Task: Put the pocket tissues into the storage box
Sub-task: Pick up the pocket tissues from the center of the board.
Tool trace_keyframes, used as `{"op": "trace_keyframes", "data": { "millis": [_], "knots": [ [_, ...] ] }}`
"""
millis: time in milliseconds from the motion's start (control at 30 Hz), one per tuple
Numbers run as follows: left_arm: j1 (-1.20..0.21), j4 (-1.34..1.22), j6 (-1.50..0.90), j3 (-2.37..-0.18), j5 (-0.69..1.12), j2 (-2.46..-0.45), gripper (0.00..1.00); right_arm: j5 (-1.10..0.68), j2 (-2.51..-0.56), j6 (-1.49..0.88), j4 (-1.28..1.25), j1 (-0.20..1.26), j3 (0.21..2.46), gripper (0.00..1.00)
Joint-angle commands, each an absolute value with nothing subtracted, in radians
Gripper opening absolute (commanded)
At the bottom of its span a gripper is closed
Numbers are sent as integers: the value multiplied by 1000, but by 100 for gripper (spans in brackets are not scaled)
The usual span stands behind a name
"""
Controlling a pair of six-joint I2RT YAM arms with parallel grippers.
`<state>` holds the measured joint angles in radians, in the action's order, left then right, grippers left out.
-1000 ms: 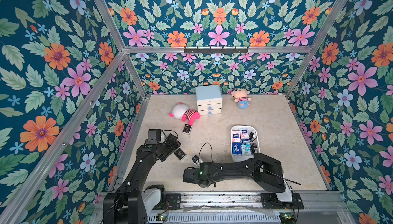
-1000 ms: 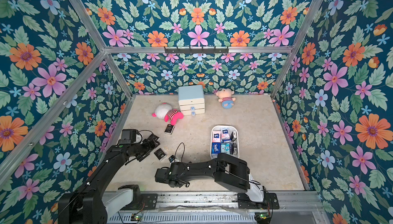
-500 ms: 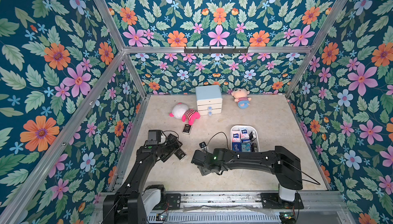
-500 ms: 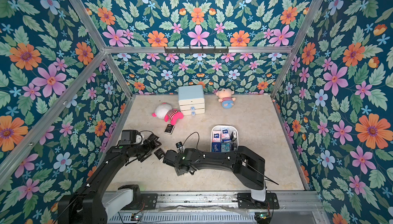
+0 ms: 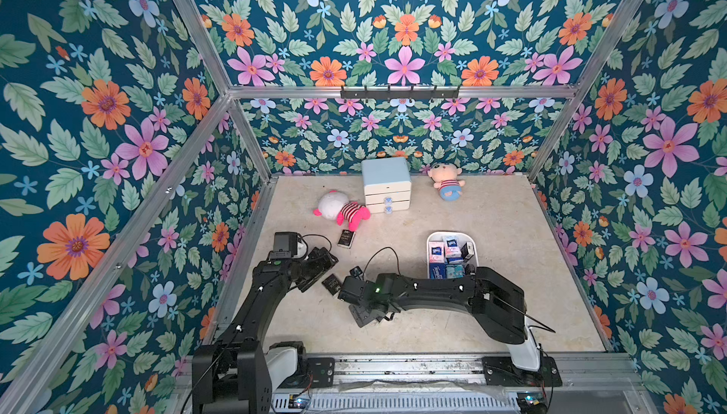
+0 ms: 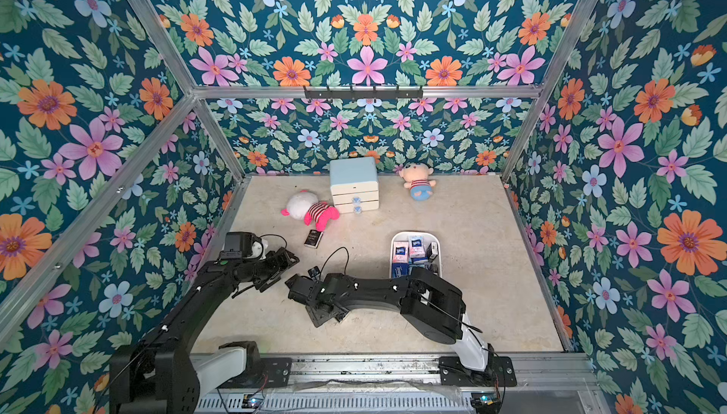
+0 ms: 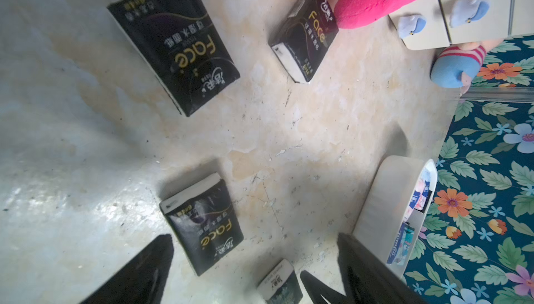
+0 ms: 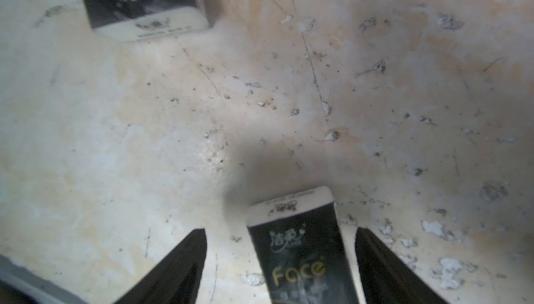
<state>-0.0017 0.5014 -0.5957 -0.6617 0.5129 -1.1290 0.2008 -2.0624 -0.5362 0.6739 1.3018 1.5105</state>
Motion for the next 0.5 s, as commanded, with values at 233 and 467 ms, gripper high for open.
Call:
{"op": "trace_keyframes", "data": {
  "millis": [233,467],
  "knots": [
    [0,516,-558,-651,545,-1139,94,172,-2079,-532,676,1298,1462,61],
    [-1,515,-550,-649,553,-1140,94,199,-1999,-621,665,1298,1450,46]
  ]
}}
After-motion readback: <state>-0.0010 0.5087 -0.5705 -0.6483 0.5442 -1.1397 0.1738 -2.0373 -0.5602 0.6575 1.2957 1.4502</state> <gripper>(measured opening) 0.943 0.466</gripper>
